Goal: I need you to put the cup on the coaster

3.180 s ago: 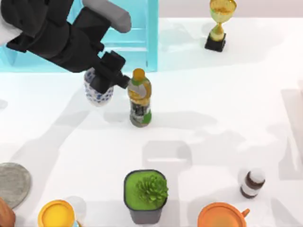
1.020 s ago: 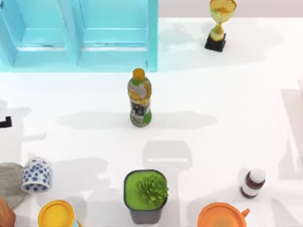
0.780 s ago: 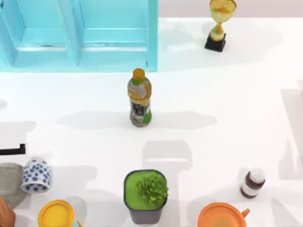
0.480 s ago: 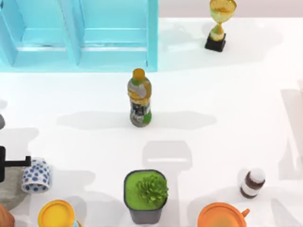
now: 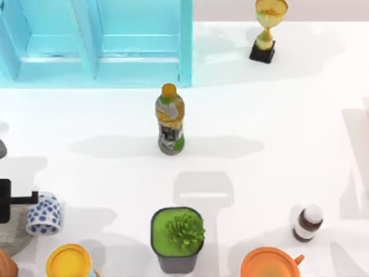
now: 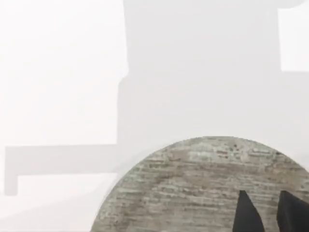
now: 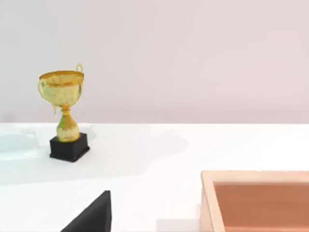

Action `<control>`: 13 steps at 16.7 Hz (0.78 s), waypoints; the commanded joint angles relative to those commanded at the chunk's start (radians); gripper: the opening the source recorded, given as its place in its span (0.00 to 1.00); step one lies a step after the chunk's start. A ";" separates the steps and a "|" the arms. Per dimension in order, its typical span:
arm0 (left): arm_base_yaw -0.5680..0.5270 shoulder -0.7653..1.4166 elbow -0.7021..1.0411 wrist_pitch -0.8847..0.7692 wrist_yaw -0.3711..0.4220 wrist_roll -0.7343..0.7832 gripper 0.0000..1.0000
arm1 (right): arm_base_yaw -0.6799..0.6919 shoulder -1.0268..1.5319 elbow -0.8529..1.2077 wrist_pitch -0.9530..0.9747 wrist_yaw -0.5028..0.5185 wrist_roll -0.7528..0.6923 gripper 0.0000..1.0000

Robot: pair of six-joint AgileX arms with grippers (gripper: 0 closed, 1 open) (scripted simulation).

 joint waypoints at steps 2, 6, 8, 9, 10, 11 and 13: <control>0.000 0.000 0.000 0.000 0.000 0.000 0.60 | 0.000 0.000 0.000 0.000 0.000 0.000 1.00; 0.000 0.000 0.000 0.000 0.000 0.000 0.90 | 0.000 0.000 0.000 0.000 0.000 0.000 1.00; 0.000 0.000 0.000 0.000 0.000 0.000 1.00 | 0.000 0.000 0.000 0.000 0.000 0.000 1.00; 0.000 0.000 0.000 0.000 0.000 0.000 1.00 | 0.000 0.000 0.000 0.000 0.000 0.000 1.00; 0.000 0.000 0.000 0.000 0.000 0.000 1.00 | 0.000 0.000 0.000 0.000 0.000 0.000 1.00; 0.000 0.000 0.000 0.000 0.000 0.000 1.00 | 0.000 0.000 0.000 0.000 0.000 0.000 1.00; 0.000 0.000 0.000 0.000 0.000 0.000 1.00 | 0.000 0.000 0.000 0.000 0.000 0.000 1.00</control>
